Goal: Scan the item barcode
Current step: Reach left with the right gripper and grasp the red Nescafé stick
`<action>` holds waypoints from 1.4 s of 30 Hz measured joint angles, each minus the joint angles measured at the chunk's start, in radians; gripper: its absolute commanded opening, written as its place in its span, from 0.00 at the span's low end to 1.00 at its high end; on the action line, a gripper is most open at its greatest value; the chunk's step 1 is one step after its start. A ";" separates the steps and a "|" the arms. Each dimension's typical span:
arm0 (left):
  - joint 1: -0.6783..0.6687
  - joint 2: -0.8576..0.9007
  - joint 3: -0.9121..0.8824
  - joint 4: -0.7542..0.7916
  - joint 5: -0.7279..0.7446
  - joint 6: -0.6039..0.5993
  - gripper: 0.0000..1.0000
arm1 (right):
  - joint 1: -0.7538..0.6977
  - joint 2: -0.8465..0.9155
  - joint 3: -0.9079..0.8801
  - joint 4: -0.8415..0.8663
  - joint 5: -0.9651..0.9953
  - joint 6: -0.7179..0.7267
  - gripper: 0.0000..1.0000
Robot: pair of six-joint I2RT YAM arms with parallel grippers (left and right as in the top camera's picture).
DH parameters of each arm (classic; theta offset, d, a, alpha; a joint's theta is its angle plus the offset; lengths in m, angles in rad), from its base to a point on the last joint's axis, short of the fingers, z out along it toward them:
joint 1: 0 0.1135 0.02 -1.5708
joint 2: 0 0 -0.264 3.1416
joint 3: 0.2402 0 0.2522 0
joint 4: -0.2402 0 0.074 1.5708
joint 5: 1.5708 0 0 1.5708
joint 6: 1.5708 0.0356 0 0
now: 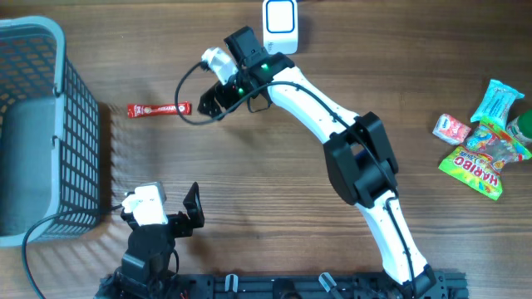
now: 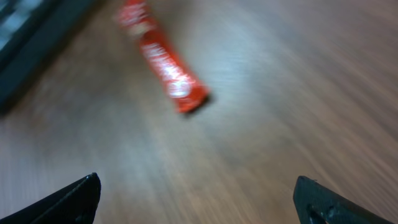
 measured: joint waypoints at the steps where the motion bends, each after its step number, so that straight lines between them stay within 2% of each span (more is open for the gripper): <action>1: 0.000 0.000 0.000 0.000 0.000 0.000 1.00 | 0.000 0.010 0.000 0.015 -0.064 -0.064 1.00; 4: 0.000 0.000 0.000 0.000 0.000 0.000 1.00 | 0.000 0.031 0.000 0.104 -0.166 -0.187 1.00; 8: 0.000 0.000 0.000 0.000 0.000 0.000 1.00 | 0.000 0.082 0.000 0.233 -0.200 -0.251 1.00; 17: 0.000 0.000 0.000 0.000 0.000 0.000 1.00 | 0.052 0.165 0.000 0.381 -0.202 -0.271 1.00; 18: 0.000 0.000 0.000 0.000 0.000 0.000 1.00 | 0.069 0.174 0.000 0.391 -0.181 -0.272 0.97; 19: 0.000 0.000 0.000 0.000 0.000 0.000 1.00 | 0.089 0.188 0.000 0.415 -0.146 -0.273 0.93; 25: 0.000 0.000 0.000 0.000 0.000 0.000 1.00 | 0.117 0.266 0.000 0.635 -0.058 -0.272 0.92; 26: 0.000 0.000 0.000 0.000 0.000 0.000 1.00 | 0.115 0.277 0.007 0.655 -0.057 -0.266 0.86; 27: 0.000 0.000 0.000 0.000 0.000 0.000 1.00 | 0.115 0.282 0.013 0.661 -0.058 -0.262 0.71; 29: 0.000 0.000 0.000 0.000 0.000 0.000 1.00 | 0.115 0.285 0.014 0.669 -0.054 -0.255 0.30; 30: 0.000 0.000 0.000 0.000 0.000 0.000 1.00 | 0.116 0.286 0.014 0.674 -0.052 -0.256 0.04; 35: 0.000 0.000 0.000 0.000 0.000 0.000 1.00 | 0.114 0.286 0.024 0.667 -0.034 -0.261 0.04; 37: 0.000 0.000 0.000 0.000 0.000 0.000 1.00 | 0.113 0.286 0.028 0.670 0.031 -0.239 0.04; 40: 0.000 0.000 0.000 0.000 0.000 0.000 1.00 | 0.095 0.275 0.040 0.627 0.152 -0.068 0.04; 42: 0.000 0.000 0.000 0.000 0.000 0.000 1.00 | 0.057 0.233 0.039 0.499 0.197 0.071 0.04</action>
